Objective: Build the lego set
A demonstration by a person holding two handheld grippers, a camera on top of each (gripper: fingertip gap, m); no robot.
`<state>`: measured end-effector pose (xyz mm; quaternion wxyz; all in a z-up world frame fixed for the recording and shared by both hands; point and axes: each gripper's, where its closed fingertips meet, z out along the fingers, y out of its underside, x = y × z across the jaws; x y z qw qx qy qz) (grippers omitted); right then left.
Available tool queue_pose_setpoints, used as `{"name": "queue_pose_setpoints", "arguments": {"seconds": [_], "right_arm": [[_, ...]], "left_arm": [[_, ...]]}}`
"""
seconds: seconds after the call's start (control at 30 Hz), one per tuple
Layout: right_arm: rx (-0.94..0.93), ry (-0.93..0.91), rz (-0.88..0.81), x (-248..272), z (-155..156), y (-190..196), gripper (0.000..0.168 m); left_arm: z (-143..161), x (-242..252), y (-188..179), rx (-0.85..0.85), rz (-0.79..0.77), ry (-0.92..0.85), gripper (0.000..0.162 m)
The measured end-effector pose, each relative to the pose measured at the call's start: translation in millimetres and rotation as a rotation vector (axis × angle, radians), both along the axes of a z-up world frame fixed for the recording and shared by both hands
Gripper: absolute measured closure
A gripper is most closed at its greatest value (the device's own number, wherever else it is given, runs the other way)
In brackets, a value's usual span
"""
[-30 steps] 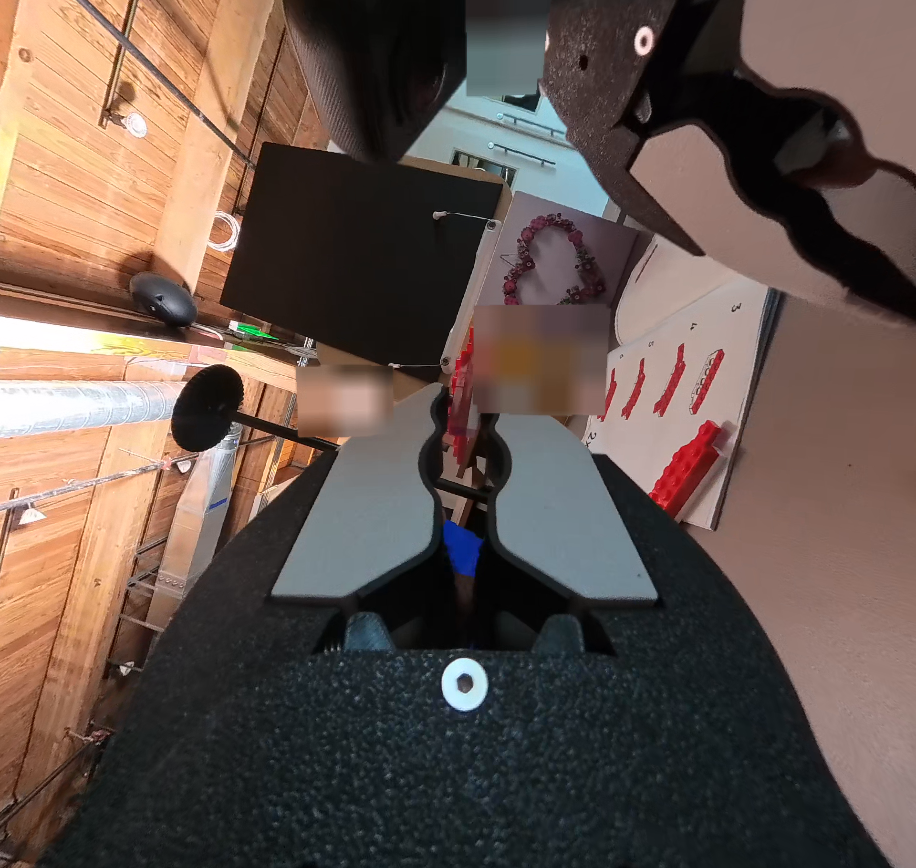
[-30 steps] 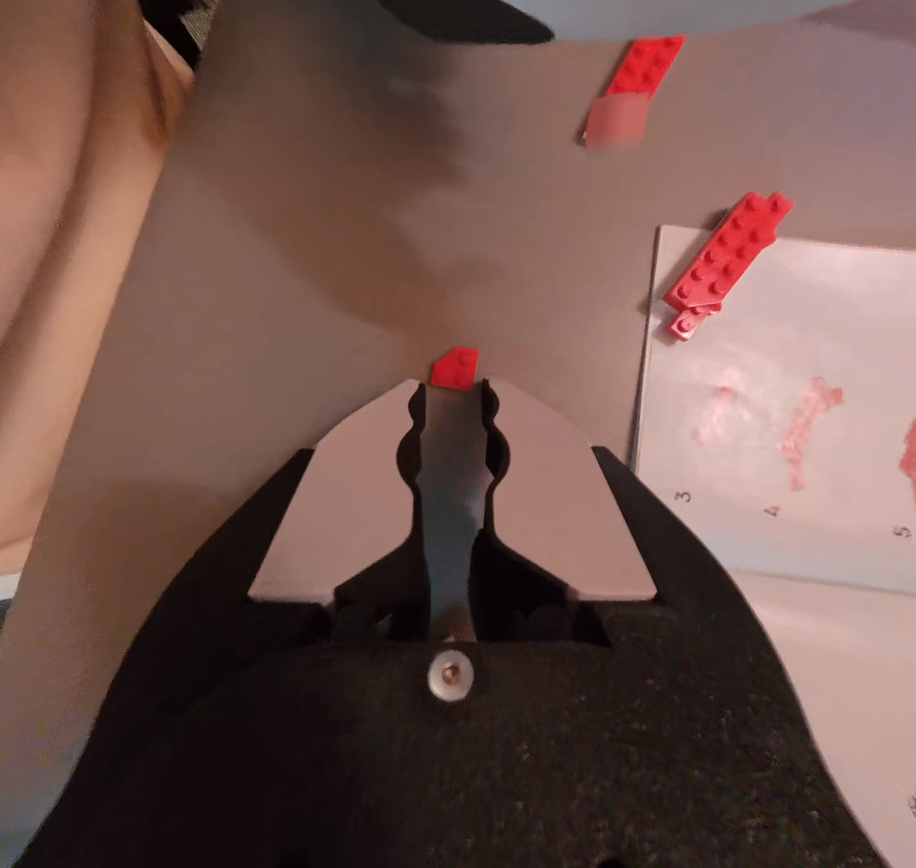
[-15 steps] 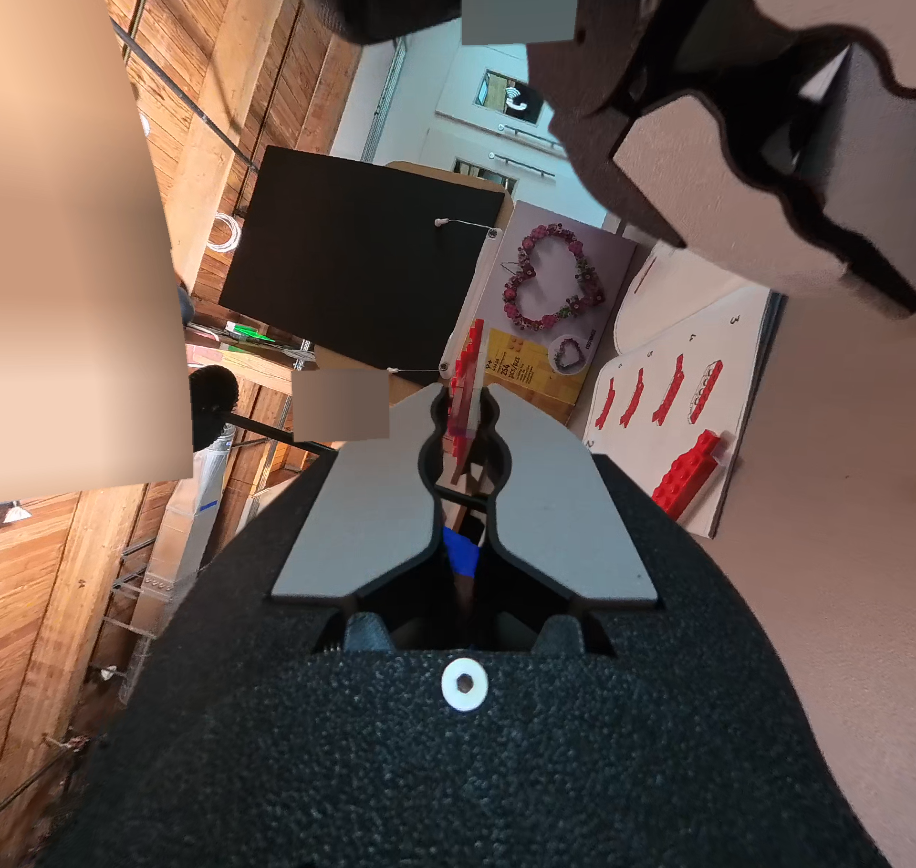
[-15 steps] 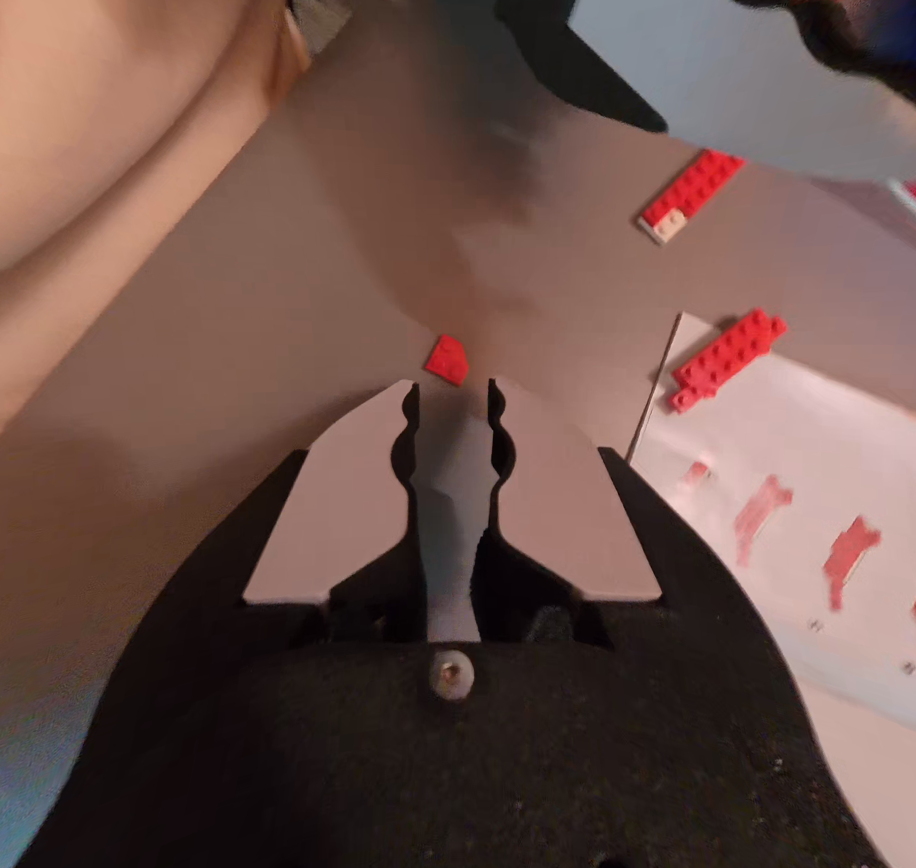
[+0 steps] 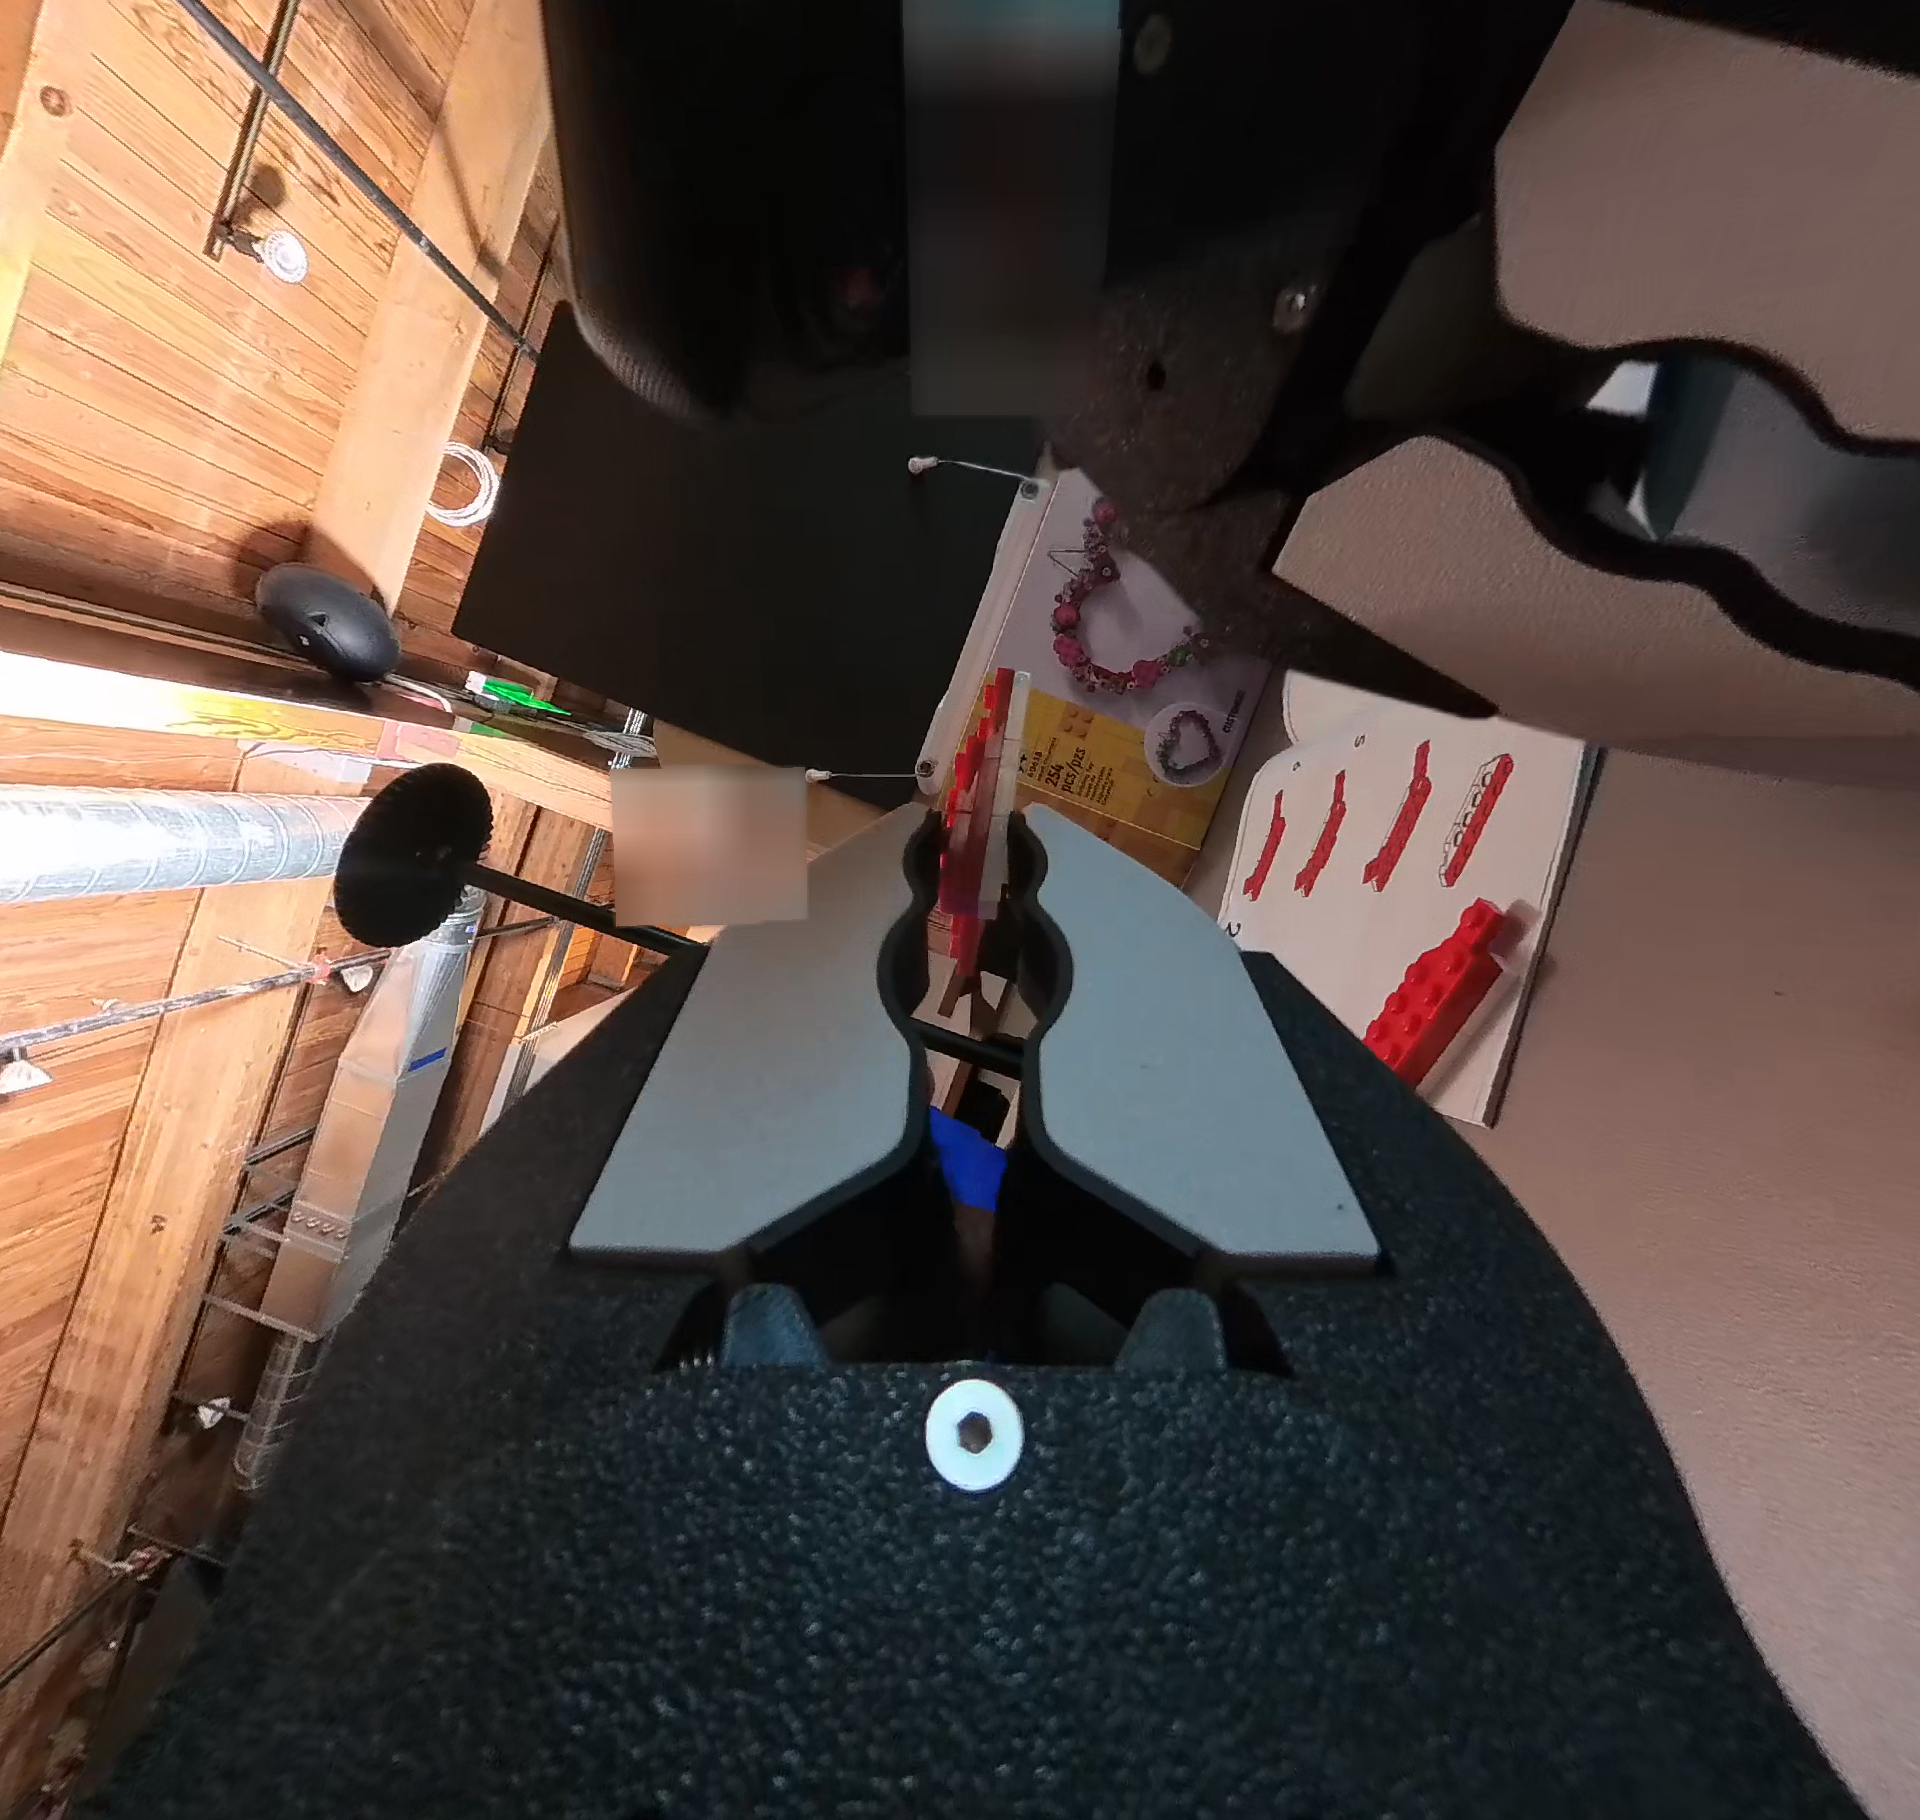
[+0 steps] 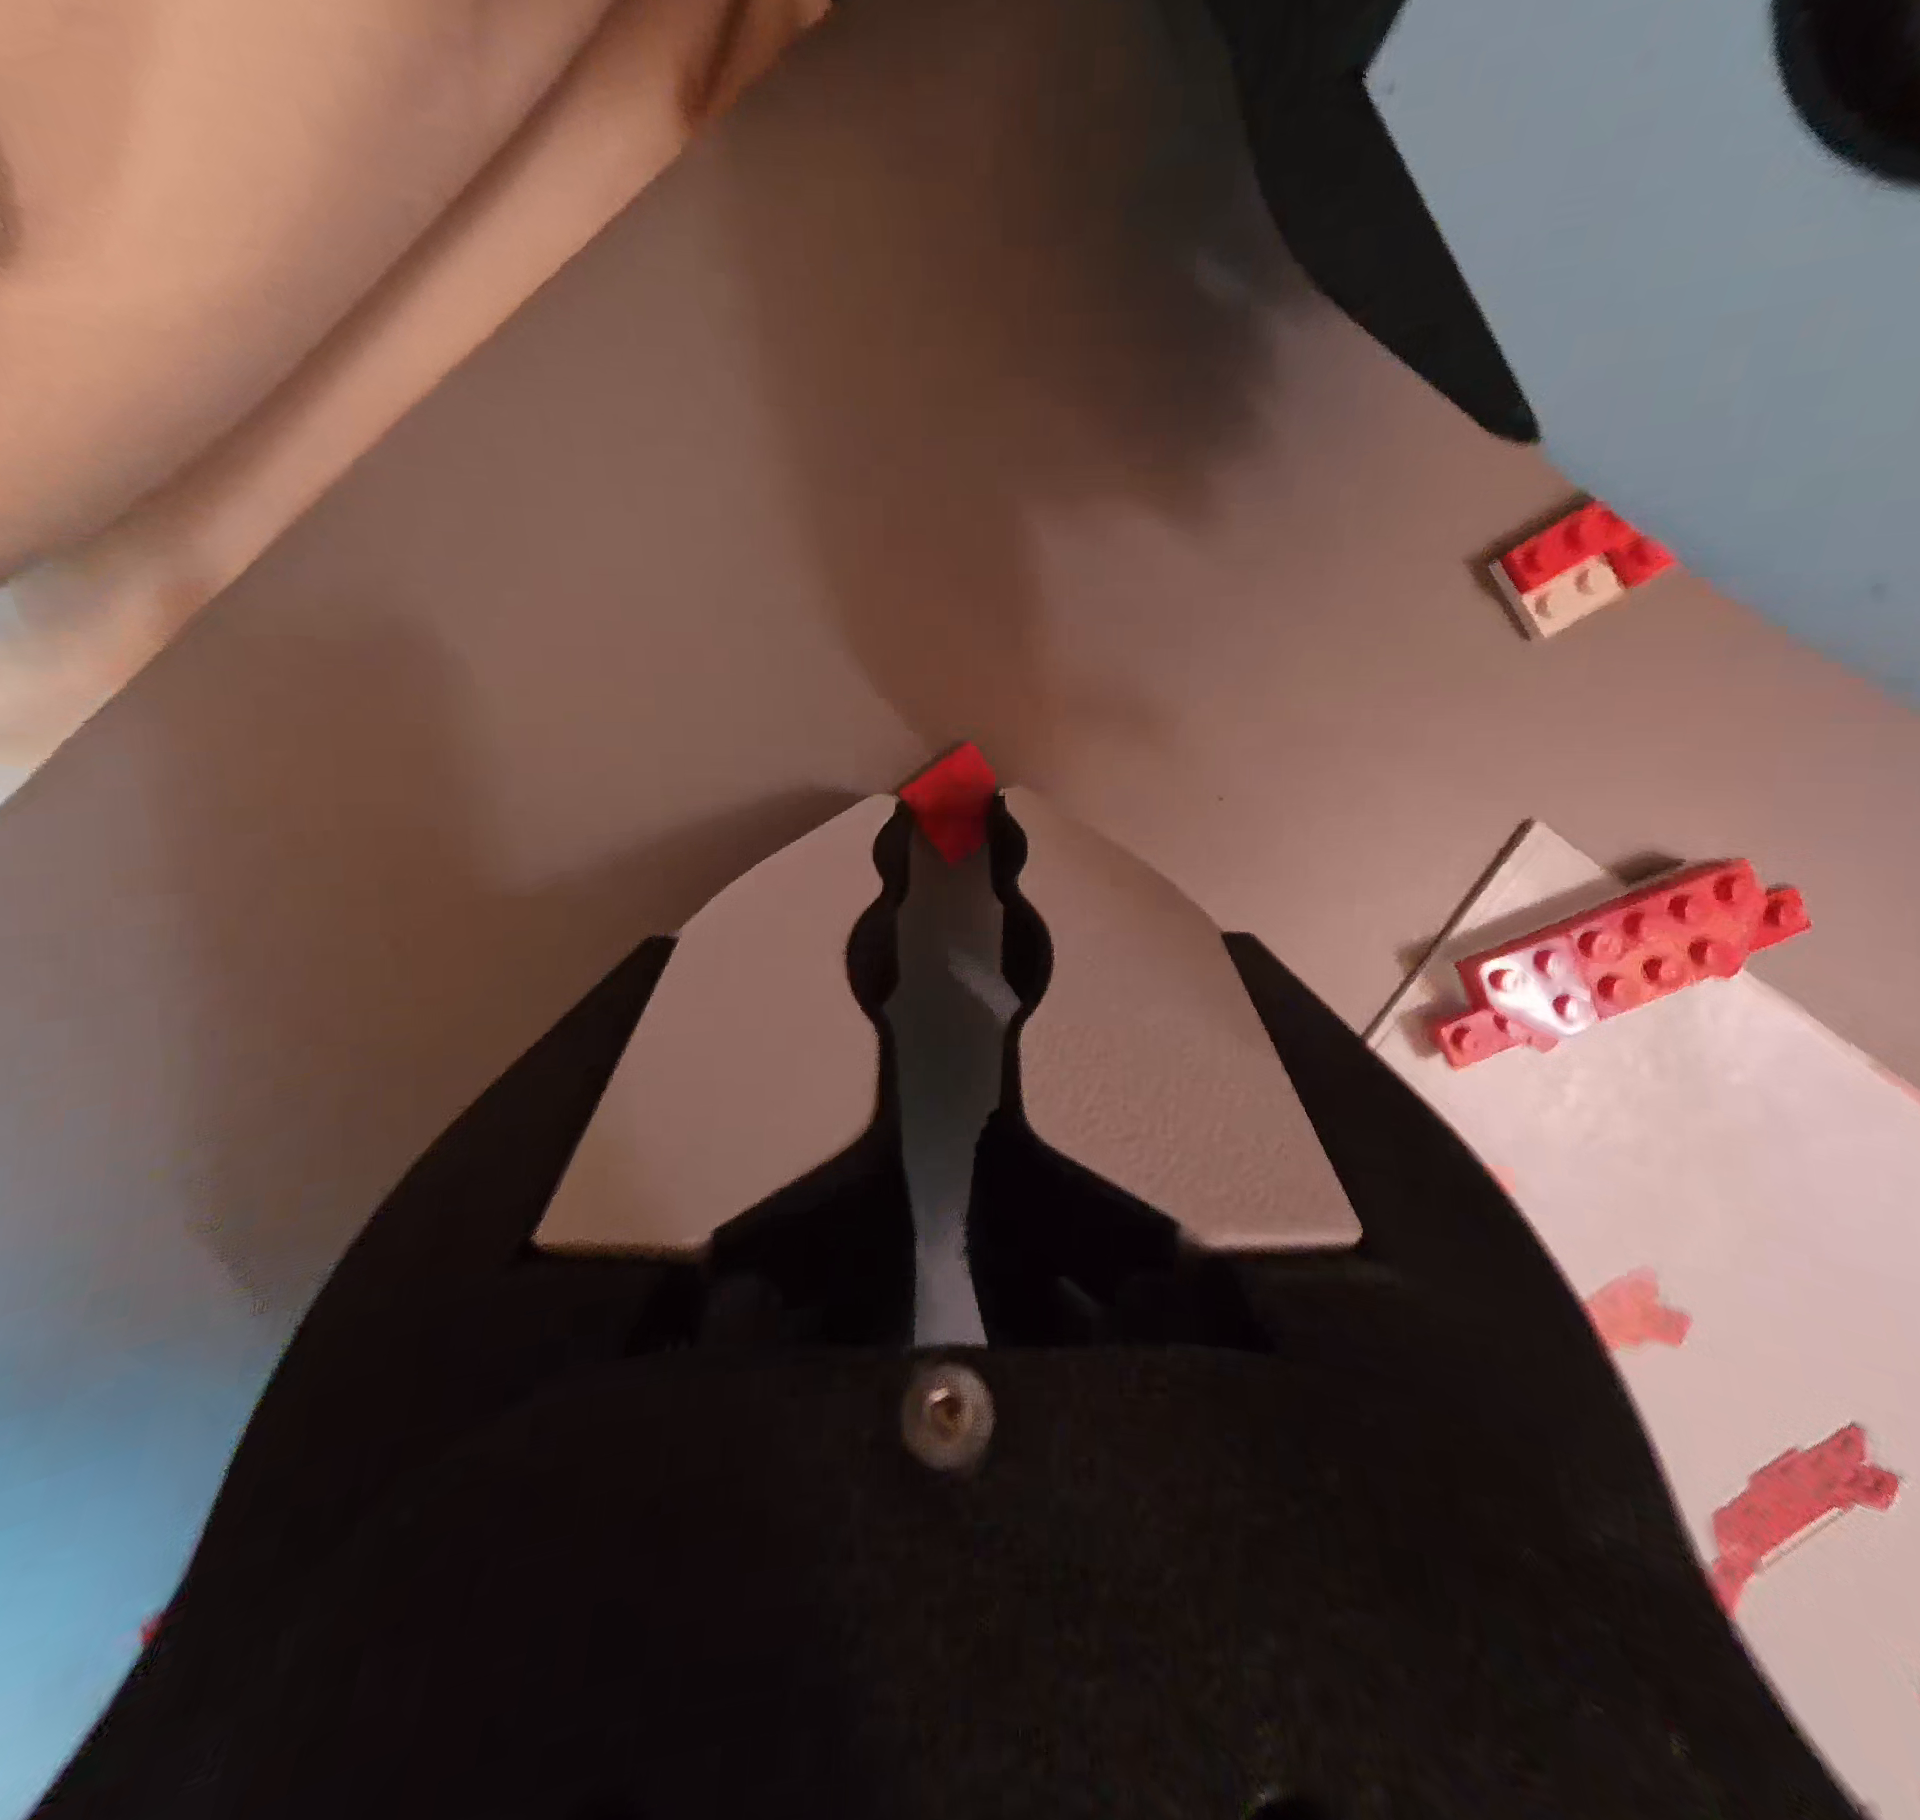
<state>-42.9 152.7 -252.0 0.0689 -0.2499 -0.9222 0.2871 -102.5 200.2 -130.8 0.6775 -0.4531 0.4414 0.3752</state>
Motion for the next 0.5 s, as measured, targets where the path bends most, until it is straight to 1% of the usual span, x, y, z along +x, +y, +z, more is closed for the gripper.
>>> {"name": "queue_pose_setpoints", "arguments": {"seconds": [0.1,0.13,0.2,0.3,0.4,0.43,0.5], "right_arm": [[-0.02,0.029,-0.204,-1,2,10,0.154],[-0.041,0.045,-0.27,1,7,14,0.154],[-0.083,0.097,-0.39,4,29,22,0.154],[-0.072,0.177,-0.551,7,78,46,0.154],[-0.086,0.175,-0.71,-3,124,69,0.154],[-0.075,0.16,-0.731,-8,132,74,0.154],[-0.031,0.112,-0.734,-20,139,80,0.154]], "left_arm": [[0,0,0,-0.005,0.002,-0.004,0.151],[-1,0,1,-0.006,0.002,-0.004,0.151],[-3,1,2,-0.015,0.005,0.001,0.151],[-6,3,4,-0.035,0.012,-0.015,0.151],[-8,1,8,-0.066,0.052,-0.062,0.151],[-8,2,9,-0.069,0.064,-0.07,0.151],[-7,2,12,-0.052,0.099,-0.052,0.151]]}}
